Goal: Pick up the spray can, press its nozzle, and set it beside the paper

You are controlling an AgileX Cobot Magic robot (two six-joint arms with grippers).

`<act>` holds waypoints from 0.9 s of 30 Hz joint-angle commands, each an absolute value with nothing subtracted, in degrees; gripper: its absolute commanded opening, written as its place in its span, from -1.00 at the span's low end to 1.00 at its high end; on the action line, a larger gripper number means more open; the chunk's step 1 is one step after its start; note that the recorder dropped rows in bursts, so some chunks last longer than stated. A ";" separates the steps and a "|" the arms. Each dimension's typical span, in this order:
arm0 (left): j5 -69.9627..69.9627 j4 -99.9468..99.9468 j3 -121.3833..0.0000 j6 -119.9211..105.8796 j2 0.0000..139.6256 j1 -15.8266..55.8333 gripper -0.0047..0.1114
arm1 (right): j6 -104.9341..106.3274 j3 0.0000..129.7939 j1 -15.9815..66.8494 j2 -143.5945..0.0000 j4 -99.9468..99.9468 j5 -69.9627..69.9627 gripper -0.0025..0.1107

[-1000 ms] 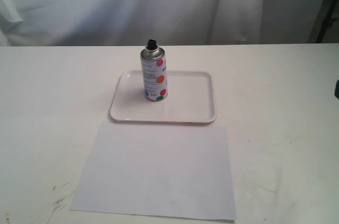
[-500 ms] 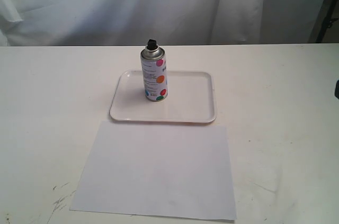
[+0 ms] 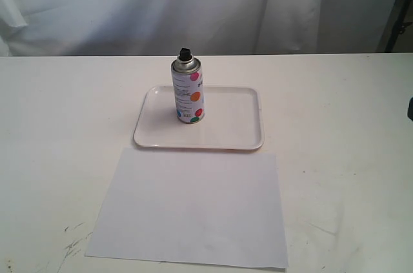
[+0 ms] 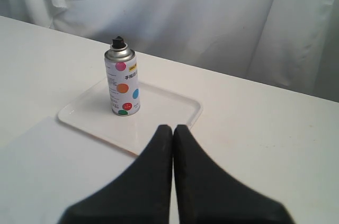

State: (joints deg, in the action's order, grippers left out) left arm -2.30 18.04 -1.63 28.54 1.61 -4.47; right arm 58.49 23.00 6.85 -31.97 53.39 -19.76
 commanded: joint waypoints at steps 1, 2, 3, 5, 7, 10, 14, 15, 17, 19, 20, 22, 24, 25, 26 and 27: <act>-5.36 -4.77 -1.50 3.59 1.39 -4.42 -0.92 | 58.46 22.79 6.61 -31.70 53.27 -19.75 -0.96; -6.08 -5.25 -1.50 3.43 1.39 -4.42 -0.92 | 58.46 22.79 6.61 -31.70 53.27 -19.75 -0.96; -6.98 -5.36 -1.50 3.43 1.26 -4.42 -0.92 | 58.46 22.79 6.61 -31.70 53.27 -19.75 -0.96; -9.74 -5.36 -1.50 3.43 0.52 -4.42 -0.92 | 58.46 22.79 6.61 -31.70 53.27 -19.75 -0.96; -12.51 -4.65 -1.50 3.43 0.00 -4.42 -0.92 | 58.46 22.79 6.61 -31.70 53.27 -19.75 -0.96; -14.44 -3.40 -1.50 3.18 0.00 -3.06 -0.92 | 58.46 22.79 6.61 -31.70 53.27 -19.75 -0.96; -16.39 -0.69 -1.09 2.93 0.00 -0.55 -0.92 | 58.46 22.79 6.61 -31.70 53.27 -19.75 -0.96; -16.39 -0.69 -0.50 2.93 0.00 -0.40 -0.92 | 58.46 22.79 6.61 -31.70 53.27 -19.75 -0.96; -16.73 -0.69 0.00 2.93 0.00 -0.40 -0.92 | 58.30 22.79 6.61 -31.70 53.27 -19.78 -0.96; -17.18 -1.24 0.00 3.16 0.00 -0.40 -0.92 | 58.30 22.79 6.61 -31.70 53.27 -19.78 -0.96; -17.46 -1.24 0.00 3.06 0.00 -0.40 -0.92 | 58.30 22.79 6.61 -31.70 53.27 -19.78 -0.96; -17.86 -1.24 0.00 2.94 0.00 -0.40 -0.92 | 58.30 22.79 6.61 -31.70 53.27 -19.78 -0.96; -17.99 -1.08 0.00 2.94 0.00 -0.40 -0.92 | 58.30 22.79 6.61 -31.70 53.27 -19.78 -0.96; -18.22 -0.73 0.00 2.78 0.00 -0.68 -0.92 | 58.30 22.79 6.61 -31.70 53.27 -19.78 -0.96; -18.38 0.00 0.00 2.53 0.00 -0.94 -0.92 | 58.30 22.79 6.61 -31.70 53.27 -19.78 -0.96; -18.65 0.42 0.00 2.53 0.00 -1.26 -0.92 | 58.30 22.79 6.61 -31.70 53.27 -19.78 -0.96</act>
State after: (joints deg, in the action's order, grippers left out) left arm -18.18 -0.89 -0.23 3.00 0.28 -0.68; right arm 58.36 23.00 6.85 -31.97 53.39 -19.76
